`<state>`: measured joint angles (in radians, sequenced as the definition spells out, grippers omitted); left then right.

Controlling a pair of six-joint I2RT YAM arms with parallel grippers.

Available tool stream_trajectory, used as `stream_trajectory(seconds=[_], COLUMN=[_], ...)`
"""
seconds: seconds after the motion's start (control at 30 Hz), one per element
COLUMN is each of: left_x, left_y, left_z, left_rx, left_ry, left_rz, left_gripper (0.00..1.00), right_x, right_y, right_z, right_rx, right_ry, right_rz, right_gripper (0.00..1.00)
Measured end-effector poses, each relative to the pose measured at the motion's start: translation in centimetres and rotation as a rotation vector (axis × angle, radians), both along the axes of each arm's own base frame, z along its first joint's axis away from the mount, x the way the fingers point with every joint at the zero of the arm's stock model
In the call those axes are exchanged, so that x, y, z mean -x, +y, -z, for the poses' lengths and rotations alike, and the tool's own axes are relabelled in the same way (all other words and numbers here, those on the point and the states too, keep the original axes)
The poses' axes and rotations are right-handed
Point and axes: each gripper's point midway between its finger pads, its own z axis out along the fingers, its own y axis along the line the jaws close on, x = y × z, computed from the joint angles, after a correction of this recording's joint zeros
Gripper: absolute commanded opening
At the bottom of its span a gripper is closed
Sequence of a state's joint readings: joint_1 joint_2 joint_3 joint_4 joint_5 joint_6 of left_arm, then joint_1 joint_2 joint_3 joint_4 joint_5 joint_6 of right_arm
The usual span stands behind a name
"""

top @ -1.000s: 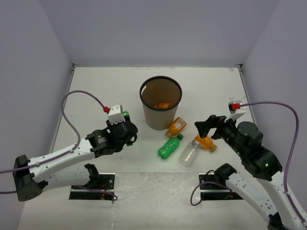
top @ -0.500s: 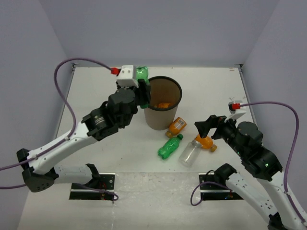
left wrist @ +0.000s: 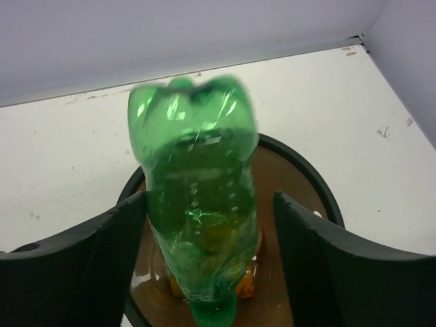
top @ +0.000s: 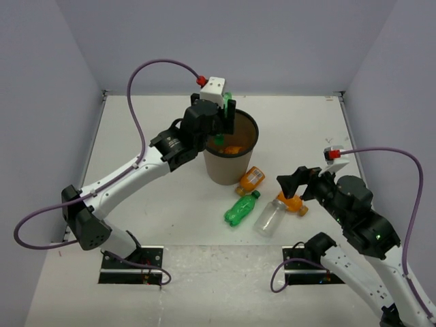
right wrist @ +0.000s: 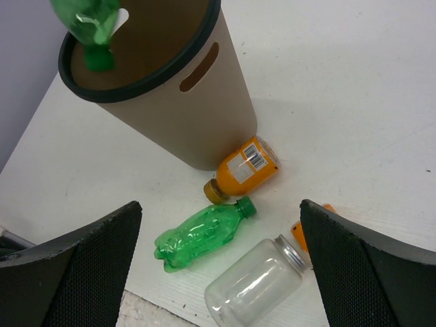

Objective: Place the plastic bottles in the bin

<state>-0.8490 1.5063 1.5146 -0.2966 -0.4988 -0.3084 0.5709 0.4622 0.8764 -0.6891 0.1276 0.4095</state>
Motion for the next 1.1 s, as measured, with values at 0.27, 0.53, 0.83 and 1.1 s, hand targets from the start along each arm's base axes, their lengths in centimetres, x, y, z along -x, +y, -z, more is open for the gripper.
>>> stream_trajectory(seconds=[0.27, 0.53, 0.83, 1.1], left_x=[1.0, 5.6, 12.8, 15.2], left_y=[-0.7, 2.7, 8.9, 14.0], left_z=[-1.0, -3.6, 0.0, 6.0], left_rx=[0.045, 0.132, 0.127, 0.009], left_ry=[-0.021, -0.035, 0.044, 0.115], left_rz=[0.072, 0.107, 0.097, 0.021], left_gripper=[1.0, 1.0, 1.0, 1.0], right_x=[0.1, -1.0, -4.4, -8.1], right_y=[0.3, 1.5, 4.1, 6.0], right_z=[0.1, 2.5, 12.0, 17.6], right_rx=[0.0, 0.047, -0.003, -0.032], right_ry=[0.005, 0.107, 0.405, 0.555], right_rz=[-0.018, -0.037, 0.105, 0.249], right_gripper=[0.99, 0.99, 0.99, 0.99])
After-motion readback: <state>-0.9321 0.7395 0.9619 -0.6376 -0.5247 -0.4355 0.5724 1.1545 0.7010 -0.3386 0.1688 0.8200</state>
